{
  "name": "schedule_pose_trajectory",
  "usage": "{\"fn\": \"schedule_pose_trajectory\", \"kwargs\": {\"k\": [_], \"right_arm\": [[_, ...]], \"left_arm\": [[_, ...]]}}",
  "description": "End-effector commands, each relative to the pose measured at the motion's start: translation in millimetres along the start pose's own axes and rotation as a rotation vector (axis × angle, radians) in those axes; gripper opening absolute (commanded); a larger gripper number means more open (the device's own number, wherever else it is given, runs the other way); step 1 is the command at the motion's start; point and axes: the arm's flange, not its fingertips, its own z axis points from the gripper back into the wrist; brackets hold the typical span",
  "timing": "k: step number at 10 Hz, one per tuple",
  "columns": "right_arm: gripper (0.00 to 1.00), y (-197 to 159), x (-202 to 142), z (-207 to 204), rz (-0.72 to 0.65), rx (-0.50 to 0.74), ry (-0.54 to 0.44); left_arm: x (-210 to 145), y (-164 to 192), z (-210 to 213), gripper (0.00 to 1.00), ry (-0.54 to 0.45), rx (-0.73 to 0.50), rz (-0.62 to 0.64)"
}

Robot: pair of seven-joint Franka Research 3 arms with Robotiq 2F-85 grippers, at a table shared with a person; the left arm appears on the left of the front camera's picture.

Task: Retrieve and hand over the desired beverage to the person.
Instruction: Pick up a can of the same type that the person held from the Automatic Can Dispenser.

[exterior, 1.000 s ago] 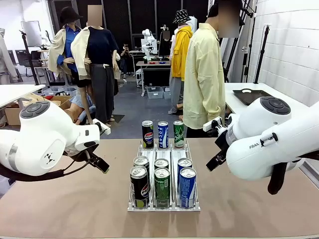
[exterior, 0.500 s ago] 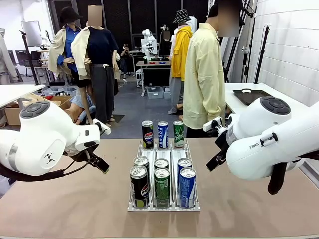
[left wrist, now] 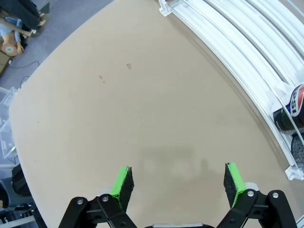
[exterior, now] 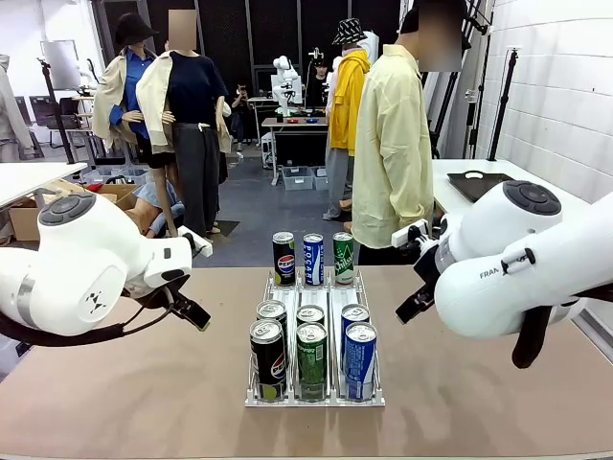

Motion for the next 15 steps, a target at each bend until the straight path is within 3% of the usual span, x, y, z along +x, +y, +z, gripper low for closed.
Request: {"fn": "schedule_pose_trajectory", "kwargs": {"k": [1, 2, 4, 6, 7, 9, 12, 15], "right_arm": [[1.0, -16.3, 11.5, 15.2, -0.014, 0.03, 0.005], [1.0, -21.6, 16.8, 24.0, -0.017, 0.054, 0.015], [1.0, -49.6, 33.8, 47.4, -0.03, 0.166, 0.081], [1.0, -88.6, 40.4, 81.7, -0.099, 0.254, 0.074], [1.0, -105.5, 40.0, 95.4, -0.167, 0.3, 0.042], [1.0, -147.1, 25.6, 118.7, -0.357, 0.467, -0.006], [1.0, -201.7, -32.9, 155.9, -0.554, 0.707, -0.346], [1.0, -221.2, -83.0, 175.2, -0.636, 0.738, -0.508]], "left_arm": [[17.8, 7.9, 12.7, 1.0, 0.004, -0.04, 0.025], [24.5, 11.1, 18.9, 1.0, 0.008, -0.051, 0.027], [55.7, 32.0, 52.0, 1.0, 0.046, -0.201, 0.068], [79.1, 71.6, 86.6, 1.0, 0.08, -0.397, 0.129], [82.4, 87.8, 98.7, 1.0, 0.11, -0.481, 0.133], [81.3, 133.2, 122.3, 1.0, 0.026, -0.585, 0.278], [37.2, 199.7, 143.2, 1.0, -0.134, -0.73, 0.449], [-16.1, 238.5, 155.8, 1.0, -0.331, -0.801, 0.54]]}}
